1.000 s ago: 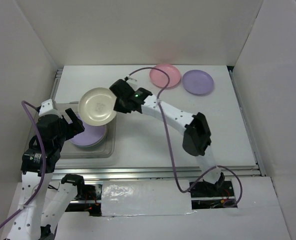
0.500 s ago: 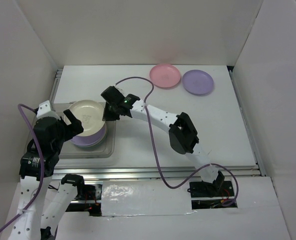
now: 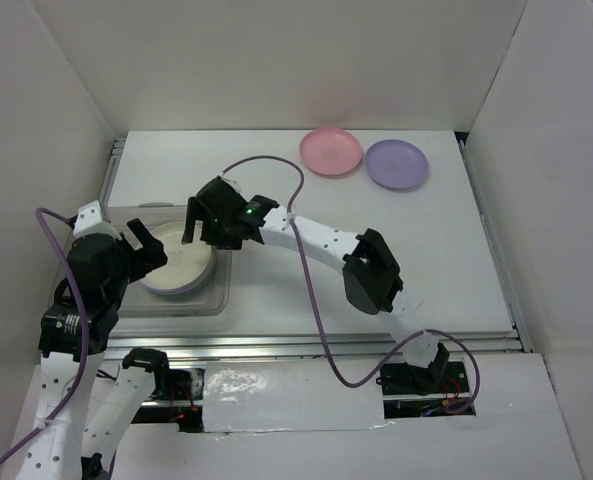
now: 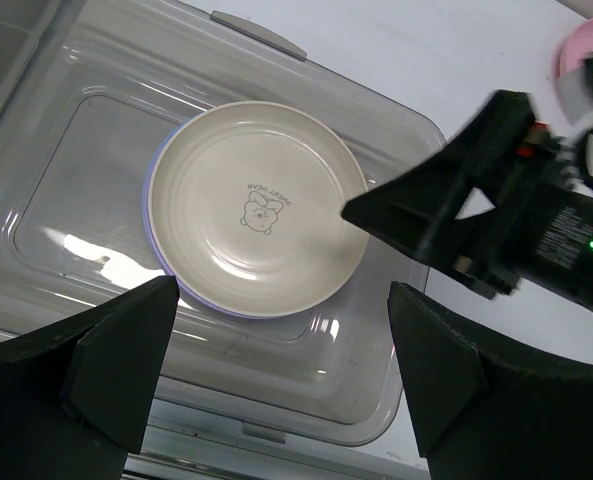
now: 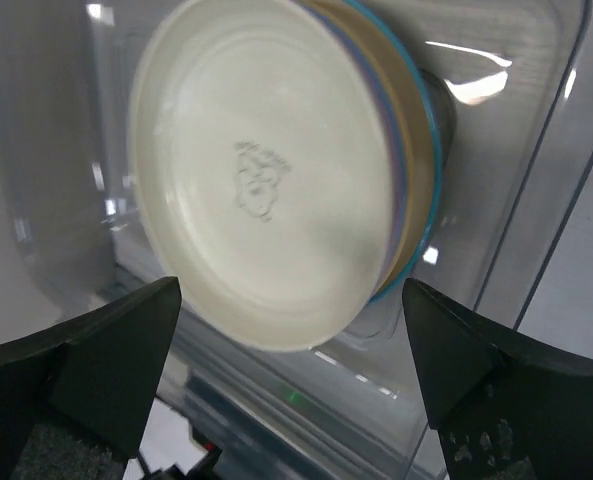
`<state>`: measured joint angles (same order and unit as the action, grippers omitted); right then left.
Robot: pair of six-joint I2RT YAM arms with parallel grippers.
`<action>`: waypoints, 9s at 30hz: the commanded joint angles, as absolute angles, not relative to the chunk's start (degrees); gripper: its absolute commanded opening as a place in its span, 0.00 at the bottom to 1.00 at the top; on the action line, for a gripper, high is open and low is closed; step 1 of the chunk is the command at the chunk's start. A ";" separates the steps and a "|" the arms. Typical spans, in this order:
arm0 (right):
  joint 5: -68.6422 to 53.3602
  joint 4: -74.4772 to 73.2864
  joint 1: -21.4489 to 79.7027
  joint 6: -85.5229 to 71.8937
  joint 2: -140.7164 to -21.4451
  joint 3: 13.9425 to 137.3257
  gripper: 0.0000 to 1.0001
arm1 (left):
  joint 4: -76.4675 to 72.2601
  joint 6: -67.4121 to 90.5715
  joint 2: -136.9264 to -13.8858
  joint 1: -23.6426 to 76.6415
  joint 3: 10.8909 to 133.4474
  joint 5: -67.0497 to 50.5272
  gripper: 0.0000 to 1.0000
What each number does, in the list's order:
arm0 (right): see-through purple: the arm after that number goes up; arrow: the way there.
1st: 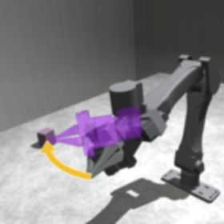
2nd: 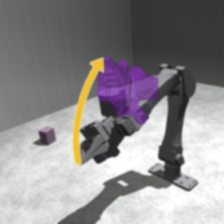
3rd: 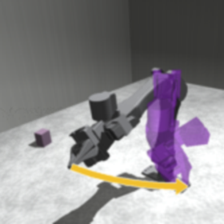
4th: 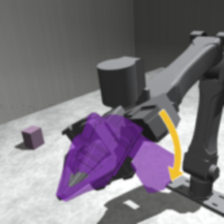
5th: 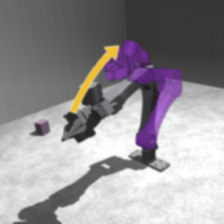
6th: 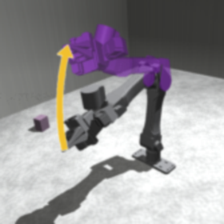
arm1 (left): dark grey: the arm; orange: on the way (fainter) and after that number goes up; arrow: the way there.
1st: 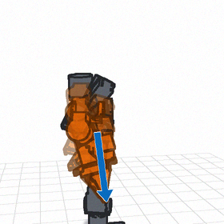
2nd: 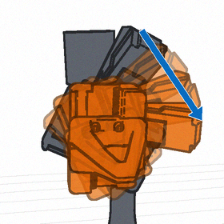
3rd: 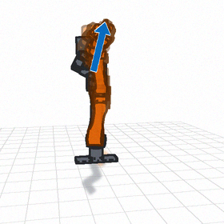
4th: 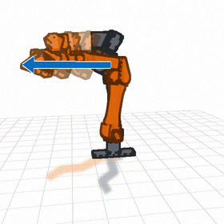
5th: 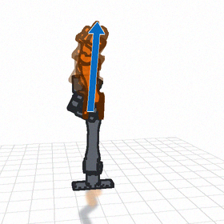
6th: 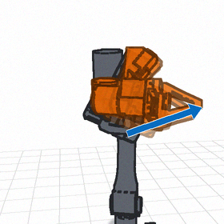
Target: Place the plates into the plastic bin on the countertop
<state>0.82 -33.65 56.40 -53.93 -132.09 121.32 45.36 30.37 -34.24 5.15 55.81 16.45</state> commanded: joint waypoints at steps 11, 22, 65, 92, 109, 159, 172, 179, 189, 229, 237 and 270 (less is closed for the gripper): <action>17.42 -32.62 30.40 -50.37 -92.56 84.32 1.00 | 43.51 31.38 -32.70 5.01 55.28 17.40 0.99; 7.83 -28.13 -3.68 -41.66 -106.68 84.54 1.00 | 42.80 30.50 -33.48 5.01 54.93 15.91 0.99; -2.64 -40.70 -13.27 -40.69 -134.30 111.80 0.04 | 42.45 30.15 -33.93 5.45 54.75 15.20 0.99; 4.13 -25.32 45.43 -47.45 -100.53 90.34 0.00 | 38.49 33.31 -24.26 4.83 52.21 18.45 0.99; 3.95 -28.56 55.81 -54.05 -131.13 122.07 0.00 | 37.18 31.55 -26.01 4.83 51.86 14.50 0.99; -8.61 -18.80 5.01 -48.07 -135.52 112.67 1.00 | 35.77 29.71 -31.29 4.92 51.24 9.23 0.99; -6.94 -32.25 3.69 -52.29 -149.94 132.98 0.69 | 35.86 29.36 -31.11 4.83 51.24 8.35 0.99; -6.24 -34.01 3.78 -51.68 -149.85 133.59 0.29 | 36.12 29.27 -30.94 4.92 51.59 9.14 0.99; -4.58 -22.08 6.41 -49.85 -126.10 106.66 0.00 | 36.91 29.62 -29.89 4.92 52.03 11.42 0.99; 1.06 -37.27 53.88 -46.84 -130.25 126.65 0.01 | 37.26 32.26 -19.69 4.83 51.59 15.65 0.99; 0.26 -34.20 54.75 -46.23 -128.51 124.20 0.99 | 37.09 32.08 -19.69 4.83 51.59 15.29 0.99; 55.19 -80.16 77.96 -60.56 -29.81 74.70 1.00 | 69.08 27.86 -29.09 4.83 79.19 20.04 0.99</action>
<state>51.99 -75.77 79.00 -62.70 -30.57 75.70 67.51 29.69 -29.87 5.04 80.09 20.91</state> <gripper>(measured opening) 0.997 0.993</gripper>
